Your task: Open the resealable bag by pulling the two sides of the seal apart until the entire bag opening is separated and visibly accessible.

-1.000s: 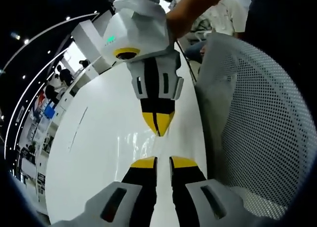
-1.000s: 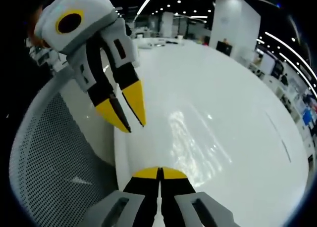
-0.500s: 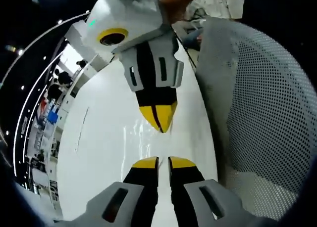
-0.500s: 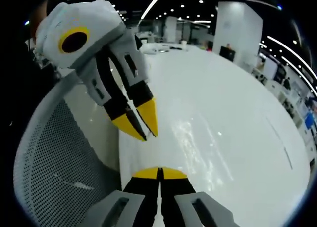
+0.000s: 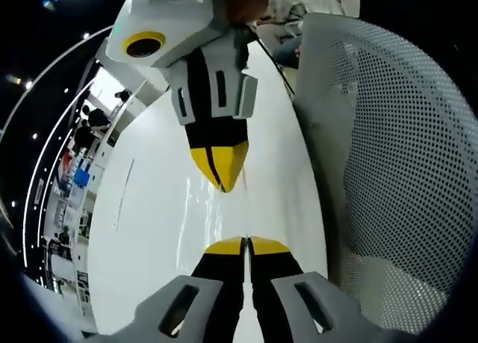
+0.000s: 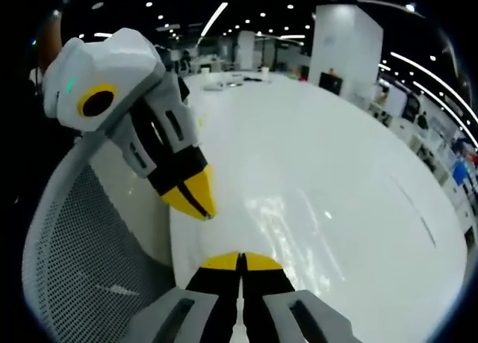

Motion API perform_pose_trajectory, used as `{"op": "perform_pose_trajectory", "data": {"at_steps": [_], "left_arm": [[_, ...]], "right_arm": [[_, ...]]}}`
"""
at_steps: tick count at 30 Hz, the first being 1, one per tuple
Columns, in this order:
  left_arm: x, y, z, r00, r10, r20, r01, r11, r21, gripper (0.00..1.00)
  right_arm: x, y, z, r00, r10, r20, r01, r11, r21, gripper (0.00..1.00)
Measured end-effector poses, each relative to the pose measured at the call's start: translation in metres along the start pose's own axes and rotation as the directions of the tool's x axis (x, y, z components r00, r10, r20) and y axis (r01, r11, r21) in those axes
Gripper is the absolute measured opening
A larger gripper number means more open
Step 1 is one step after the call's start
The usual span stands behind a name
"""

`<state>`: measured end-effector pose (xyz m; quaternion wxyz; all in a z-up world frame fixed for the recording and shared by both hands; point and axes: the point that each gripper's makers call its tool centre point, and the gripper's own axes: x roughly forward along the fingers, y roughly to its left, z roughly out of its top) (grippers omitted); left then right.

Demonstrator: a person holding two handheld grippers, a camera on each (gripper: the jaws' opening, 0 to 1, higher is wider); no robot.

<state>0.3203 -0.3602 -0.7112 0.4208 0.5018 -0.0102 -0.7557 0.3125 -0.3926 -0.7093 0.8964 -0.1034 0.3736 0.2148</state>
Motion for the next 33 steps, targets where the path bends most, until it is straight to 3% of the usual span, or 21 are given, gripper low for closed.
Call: {"op": "perform_pose_trajectory", "data": {"at_steps": [8, 19, 33], "left_arm": [[0.001, -0.005, 0.0, 1.0, -0.001, 0.007, 0.001, 1.0, -0.015, 0.0], [-0.001, -0.004, 0.002, 0.999, 0.035, -0.004, -0.034, 0.998, 0.055, 0.0], [0.0, -0.011, 0.002, 1.0, -0.001, 0.014, 0.0, 1.0, 0.017, 0.0]], "right_arm": [[-0.002, -0.008, 0.006, 0.999, -0.035, 0.034, 0.033, 0.998, 0.049, 0.0], [-0.009, -0.022, 0.017, 0.991, -0.085, 0.102, 0.07, 0.988, 0.137, 0.0], [-0.015, -0.035, 0.028, 0.978, -0.14, 0.154, 0.112, 0.977, 0.181, 0.0]]}}
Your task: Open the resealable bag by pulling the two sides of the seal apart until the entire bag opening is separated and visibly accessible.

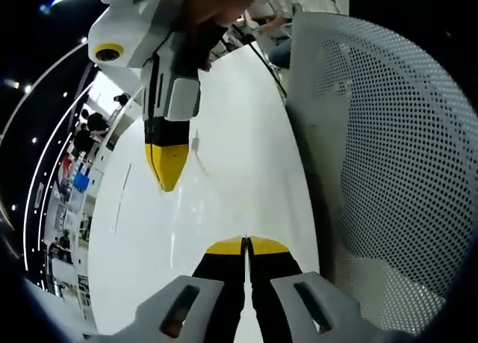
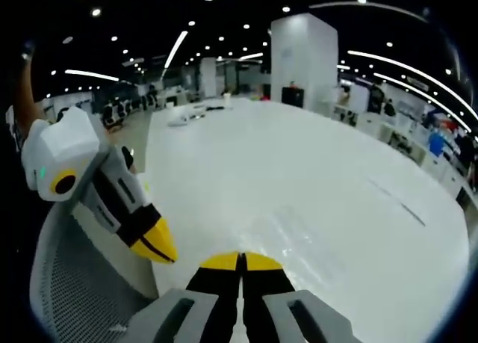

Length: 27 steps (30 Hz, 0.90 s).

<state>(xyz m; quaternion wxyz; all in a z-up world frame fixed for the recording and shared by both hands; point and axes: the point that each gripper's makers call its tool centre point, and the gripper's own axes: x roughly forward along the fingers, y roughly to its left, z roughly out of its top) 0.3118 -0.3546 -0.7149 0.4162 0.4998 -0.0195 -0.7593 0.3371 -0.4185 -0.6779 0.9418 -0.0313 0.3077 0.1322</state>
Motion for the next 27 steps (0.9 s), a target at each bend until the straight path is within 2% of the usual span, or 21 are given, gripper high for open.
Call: {"op": "perform_pose_trajectory", "data": {"at_steps": [9, 15, 21, 27], "left_arm": [[0.002, 0.006, 0.0, 1.0, 0.0, 0.01, 0.0, 1.0, -0.029, 0.0], [0.0, 0.016, -0.001, 1.0, 0.008, 0.01, -0.008, 1.0, -0.018, 0.0], [0.001, 0.03, 0.005, 0.999, 0.031, 0.029, -0.029, 0.998, -0.052, 0.0], [0.0, 0.039, 0.007, 0.998, 0.051, 0.037, -0.048, 0.997, -0.062, 0.0]], "right_arm": [[-0.004, -0.011, 0.019, 0.998, -0.04, 0.049, 0.04, 0.999, -0.008, 0.0], [-0.007, -0.016, 0.031, 0.995, -0.062, 0.079, 0.064, 0.998, -0.024, 0.0], [-0.013, -0.023, 0.049, 0.988, -0.097, 0.121, 0.103, 0.993, -0.051, 0.0], [-0.019, -0.029, 0.058, 0.981, -0.123, 0.15, 0.131, 0.99, -0.045, 0.0]]}}
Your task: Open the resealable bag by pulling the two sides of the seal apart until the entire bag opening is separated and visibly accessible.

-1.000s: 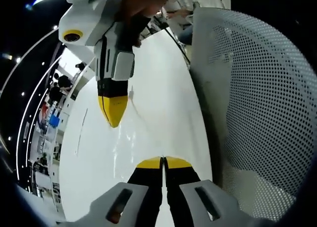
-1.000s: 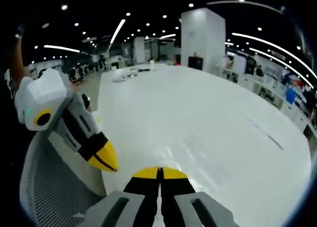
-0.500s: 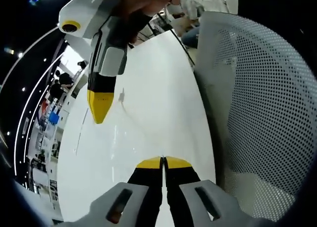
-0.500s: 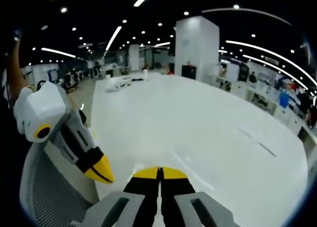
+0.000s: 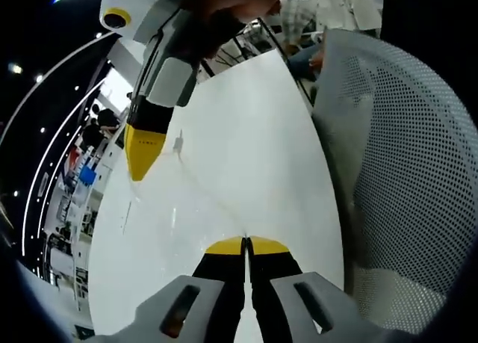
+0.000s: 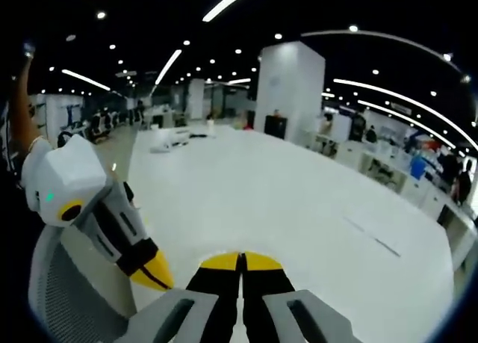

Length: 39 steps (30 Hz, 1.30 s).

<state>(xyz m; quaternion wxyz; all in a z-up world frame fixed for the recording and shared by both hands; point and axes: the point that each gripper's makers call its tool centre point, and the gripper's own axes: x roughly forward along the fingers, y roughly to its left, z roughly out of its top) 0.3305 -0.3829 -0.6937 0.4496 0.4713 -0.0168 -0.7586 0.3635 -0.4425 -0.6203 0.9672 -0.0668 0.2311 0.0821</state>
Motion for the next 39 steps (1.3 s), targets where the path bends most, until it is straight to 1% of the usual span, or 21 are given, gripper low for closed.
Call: {"op": "perform_pose_trajectory", "data": {"at_steps": [5, 9, 14, 18, 20, 25, 27, 31, 32, 34, 35, 39], "left_arm": [[-0.003, 0.008, 0.003, 1.0, 0.02, 0.013, -0.02, 0.999, -0.028, 0.0], [-0.005, 0.02, 0.009, 0.999, 0.046, 0.021, -0.045, 0.999, -0.027, 0.0], [-0.004, 0.042, 0.011, 0.996, 0.081, 0.024, -0.081, 0.996, -0.022, 0.0], [-0.005, 0.056, 0.011, 0.994, 0.106, 0.025, -0.105, 0.994, -0.02, 0.0], [-0.006, 0.06, 0.011, 0.993, 0.118, 0.025, -0.118, 0.993, -0.019, 0.0], [-0.01, 0.062, 0.013, 0.991, 0.133, 0.02, -0.133, 0.991, 0.002, 0.0], [-0.01, 0.061, 0.012, 0.992, 0.128, 0.017, -0.128, 0.992, 0.004, 0.0], [-0.006, 0.054, 0.007, 0.995, 0.105, 0.0, -0.105, 0.995, -0.002, 0.0], [-0.005, 0.049, 0.005, 0.996, 0.091, -0.005, -0.091, 0.996, -0.01, 0.0], [-0.001, 0.04, 0.001, 0.998, 0.068, -0.014, -0.068, 0.997, -0.02, 0.0], [0.001, 0.034, -0.003, 0.998, 0.052, -0.02, -0.053, 0.998, -0.026, 0.0], [0.007, 0.016, -0.008, 1.0, 0.009, -0.02, -0.01, 0.997, -0.071, 0.0]], "right_arm": [[-0.003, -0.004, 0.01, 1.0, -0.002, 0.014, 0.003, 1.0, -0.026, 0.0], [-0.004, -0.011, 0.026, 0.999, -0.01, 0.039, 0.012, 0.999, -0.052, 0.0], [-0.004, -0.021, 0.043, 0.998, -0.025, 0.059, 0.03, 0.995, -0.09, 0.0], [-0.005, -0.028, 0.051, 0.996, -0.039, 0.077, 0.046, 0.995, -0.094, 0.0], [-0.006, -0.03, 0.053, 0.995, -0.048, 0.085, 0.056, 0.994, -0.094, 0.0], [-0.009, -0.029, 0.059, 0.992, -0.048, 0.114, 0.058, 0.994, -0.089, 0.0], [-0.008, -0.029, 0.056, 0.993, -0.047, 0.108, 0.057, 0.994, -0.094, 0.0], [-0.005, -0.024, 0.041, 0.995, -0.043, 0.088, 0.05, 0.996, -0.073, 0.0], [-0.004, -0.021, 0.032, 0.996, -0.042, 0.076, 0.046, 0.998, -0.05, 0.0], [-0.003, -0.018, 0.024, 0.997, -0.033, 0.067, 0.035, 0.999, -0.024, 0.0], [-0.001, -0.015, 0.016, 0.998, -0.029, 0.053, 0.029, 1.0, -0.011, 0.0], [0.003, -0.007, -0.008, 1.0, -0.015, 0.004, 0.015, 1.0, 0.001, 0.0]]}}
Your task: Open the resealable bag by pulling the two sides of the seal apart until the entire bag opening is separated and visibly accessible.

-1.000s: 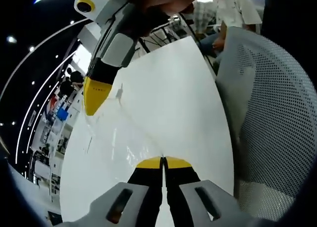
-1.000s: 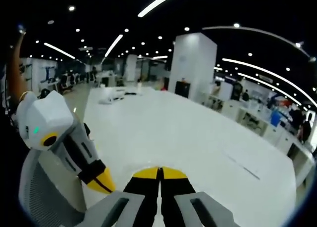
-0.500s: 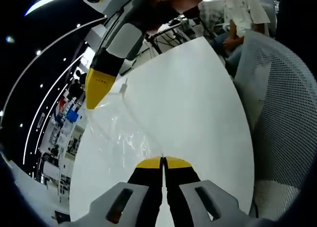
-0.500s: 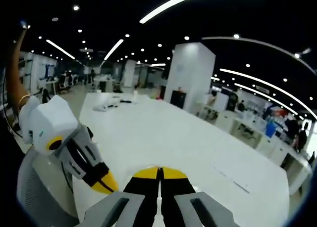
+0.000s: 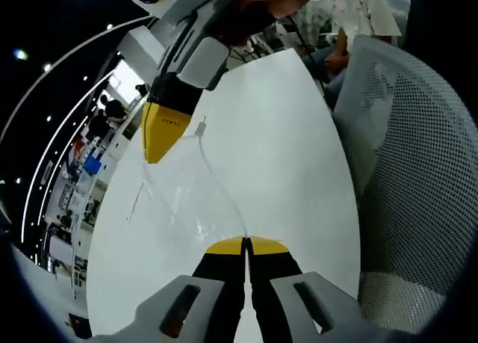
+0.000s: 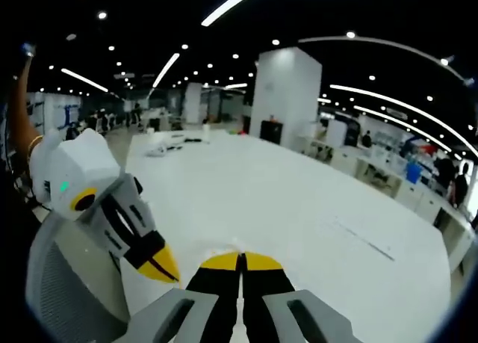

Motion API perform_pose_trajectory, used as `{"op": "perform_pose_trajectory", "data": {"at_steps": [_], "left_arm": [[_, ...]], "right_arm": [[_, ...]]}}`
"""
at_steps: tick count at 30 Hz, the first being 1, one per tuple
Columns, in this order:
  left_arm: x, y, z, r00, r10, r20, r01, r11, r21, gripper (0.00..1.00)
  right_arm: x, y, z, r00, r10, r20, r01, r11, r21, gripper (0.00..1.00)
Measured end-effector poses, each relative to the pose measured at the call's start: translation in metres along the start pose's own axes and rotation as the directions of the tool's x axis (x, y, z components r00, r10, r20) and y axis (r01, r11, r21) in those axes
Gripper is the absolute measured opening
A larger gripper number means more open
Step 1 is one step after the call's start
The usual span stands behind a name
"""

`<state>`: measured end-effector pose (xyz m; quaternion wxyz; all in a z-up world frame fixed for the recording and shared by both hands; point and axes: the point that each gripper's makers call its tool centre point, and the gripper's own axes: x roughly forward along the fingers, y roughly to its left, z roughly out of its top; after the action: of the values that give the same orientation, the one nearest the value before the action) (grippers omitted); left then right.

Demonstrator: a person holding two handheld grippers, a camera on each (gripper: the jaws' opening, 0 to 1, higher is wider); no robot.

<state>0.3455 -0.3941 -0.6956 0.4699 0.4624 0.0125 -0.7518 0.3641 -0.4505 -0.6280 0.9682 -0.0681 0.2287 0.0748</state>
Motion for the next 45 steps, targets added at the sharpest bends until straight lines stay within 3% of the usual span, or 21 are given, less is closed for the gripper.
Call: {"op": "perform_pose_trajectory", "data": {"at_steps": [5, 17, 20, 22, 28, 34, 36, 40, 45], "left_arm": [[0.004, -0.014, -0.005, 0.999, -0.032, -0.004, 0.032, 0.999, -0.044, 0.0], [-0.003, -0.018, -0.007, 1.0, -0.002, 0.023, 0.006, 0.982, -0.19, 0.03], [-0.008, -0.011, -0.009, 0.998, 0.058, 0.026, -0.049, 0.963, -0.265, 0.08], [-0.011, -0.011, -0.009, 0.997, 0.061, 0.046, -0.043, 0.946, -0.323, 0.15], [-0.017, -0.01, -0.018, 0.996, 0.076, 0.044, -0.055, 0.93, -0.362, 0.18], [-0.024, -0.008, -0.029, 0.995, 0.093, 0.04, -0.067, 0.9, -0.43, 0.24], [-0.027, -0.007, -0.032, 0.994, 0.098, 0.047, -0.064, 0.881, -0.468, 0.29], [-0.034, 0.001, -0.04, 0.99, 0.131, 0.052, -0.085, 0.848, -0.523, 0.33], [-0.042, 0.014, -0.051, 0.985, 0.167, 0.035, -0.121, 0.828, -0.548, 0.33]], "right_arm": [[0.003, 0.009, -0.022, 0.999, 0.013, -0.051, -0.013, 1.0, 0.001, 0.0], [0.006, 0.025, -0.056, 0.992, 0.027, -0.125, -0.028, 1.0, 0.0, 0.0], [0.008, 0.026, -0.065, 0.986, 0.017, -0.163, -0.03, 0.997, -0.077, 0.0], [0.01, 0.029, -0.069, 0.984, 0.01, -0.181, -0.029, 0.994, -0.105, 0.0], [0.015, 0.025, -0.073, 0.983, 0.001, -0.186, -0.021, 0.994, -0.107, 0.0], [0.022, 0.012, -0.075, 0.981, -0.003, -0.191, -0.016, 0.995, -0.098, 0.0], [0.025, 0.005, -0.073, 0.982, -0.007, -0.189, -0.012, 0.995, -0.097, 0.0], [0.03, -0.009, -0.069, 0.98, -0.015, -0.198, -0.011, 0.991, -0.13, 0.0], [0.037, -0.026, -0.068, 0.977, -0.012, -0.215, -0.028, 0.983, -0.179, 0.0]]}}
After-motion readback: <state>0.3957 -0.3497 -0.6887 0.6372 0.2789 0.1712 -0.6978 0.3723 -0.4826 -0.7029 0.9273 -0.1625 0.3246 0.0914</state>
